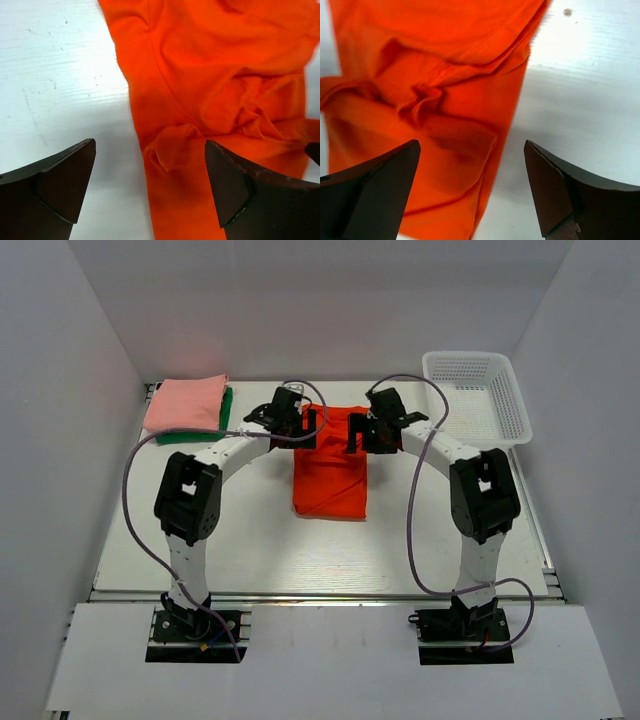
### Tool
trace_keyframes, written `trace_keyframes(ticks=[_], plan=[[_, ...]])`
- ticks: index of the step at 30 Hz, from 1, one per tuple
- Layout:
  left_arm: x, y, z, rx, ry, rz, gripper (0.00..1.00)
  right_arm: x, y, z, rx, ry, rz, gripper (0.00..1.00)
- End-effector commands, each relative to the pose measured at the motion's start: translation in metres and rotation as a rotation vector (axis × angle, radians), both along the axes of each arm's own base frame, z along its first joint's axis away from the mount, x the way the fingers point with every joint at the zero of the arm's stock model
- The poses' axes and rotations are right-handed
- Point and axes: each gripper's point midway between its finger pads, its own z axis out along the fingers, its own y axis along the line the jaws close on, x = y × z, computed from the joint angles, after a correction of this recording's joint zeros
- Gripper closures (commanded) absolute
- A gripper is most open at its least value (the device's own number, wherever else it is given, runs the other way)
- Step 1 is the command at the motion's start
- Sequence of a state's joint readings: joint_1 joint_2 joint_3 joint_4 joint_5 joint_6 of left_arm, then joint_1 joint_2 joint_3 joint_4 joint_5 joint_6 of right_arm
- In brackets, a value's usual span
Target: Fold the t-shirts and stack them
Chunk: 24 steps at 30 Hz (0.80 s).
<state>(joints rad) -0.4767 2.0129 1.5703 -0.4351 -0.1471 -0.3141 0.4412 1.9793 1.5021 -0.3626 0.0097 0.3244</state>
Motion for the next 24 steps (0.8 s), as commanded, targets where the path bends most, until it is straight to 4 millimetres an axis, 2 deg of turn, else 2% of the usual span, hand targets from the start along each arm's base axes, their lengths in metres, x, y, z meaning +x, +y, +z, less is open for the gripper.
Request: trace_keyframes(ticks=[1,2,3,4,5,6,7,10,11,12,13,14,15,16,17,18,19,20,21,22,24], plan=[[-0.020,-0.008,0.061,-0.105,-0.096,-0.075,0.00,-0.015,0.012,0.048,0.102,-0.091,0.085,0.10],[-0.027,-0.010,0.064,-0.133,-0.100,-0.088,0.00,-0.018,0.018,0.063,0.139,-0.134,0.106,0.10],[-0.034,-0.012,0.068,-0.159,-0.099,-0.098,0.00,-0.034,0.022,0.064,0.178,-0.120,0.149,0.10],[-0.056,-0.016,0.066,-0.188,-0.078,-0.145,0.00,-0.045,0.033,0.061,0.235,-0.122,0.211,0.10],[-0.064,-0.015,0.068,-0.209,-0.078,-0.150,0.00,-0.059,0.040,0.063,0.274,-0.111,0.258,0.10],[-0.072,-0.012,0.066,-0.213,-0.069,-0.142,0.00,-0.064,0.043,0.066,0.292,-0.115,0.278,0.10],[-0.090,-0.011,0.053,-0.223,-0.025,-0.144,0.00,-0.073,0.053,0.063,0.310,-0.111,0.321,0.10],[-0.123,0.001,0.050,-0.254,-0.012,-0.146,0.00,-0.088,0.071,0.050,0.330,-0.073,0.396,0.10],[-0.130,0.007,0.050,-0.254,-0.015,-0.130,0.00,-0.088,0.075,0.042,0.330,-0.058,0.405,0.10],[-0.146,0.020,0.045,-0.231,-0.003,-0.111,0.00,-0.087,0.079,0.042,0.331,-0.069,0.420,0.10],[-0.154,0.026,0.043,-0.229,0.004,-0.094,0.00,-0.092,0.088,0.042,0.340,-0.068,0.447,0.10],[-0.167,0.036,0.030,-0.210,0.034,-0.074,0.00,-0.091,0.093,0.031,0.334,-0.054,0.457,0.10],[-0.177,0.043,0.037,-0.211,0.018,-0.069,0.00,-0.089,0.097,0.030,0.336,-0.059,0.460,0.10],[-0.184,0.047,0.036,-0.217,0.024,-0.060,0.00,-0.086,0.101,0.031,0.337,-0.067,0.461,0.10],[-0.190,0.050,0.036,-0.229,0.021,-0.052,0.00,-0.082,0.108,0.022,0.335,-0.063,0.467,0.10],[-0.202,0.054,0.025,-0.228,0.042,-0.058,0.00,-0.078,0.110,0.022,0.332,-0.071,0.462,0.10],[-0.209,0.057,0.023,-0.226,0.045,-0.058,0.00,-0.077,0.112,0.019,0.332,-0.069,0.461,0.10],[-0.217,0.061,0.023,-0.239,0.034,-0.053,0.00,-0.073,0.111,0.005,0.315,-0.045,0.437,0.10],[-0.222,0.064,0.022,-0.239,0.035,-0.053,0.00,-0.062,0.117,0.013,0.330,-0.099,0.433,0.10],[-0.226,0.066,0.020,-0.244,0.042,-0.044,0.00,-0.058,0.117,0.008,0.326,-0.098,0.419,0.10],[-0.231,0.068,0.022,-0.258,0.030,-0.039,0.00,-0.042,0.120,0.015,0.330,-0.157,0.387,0.10]])
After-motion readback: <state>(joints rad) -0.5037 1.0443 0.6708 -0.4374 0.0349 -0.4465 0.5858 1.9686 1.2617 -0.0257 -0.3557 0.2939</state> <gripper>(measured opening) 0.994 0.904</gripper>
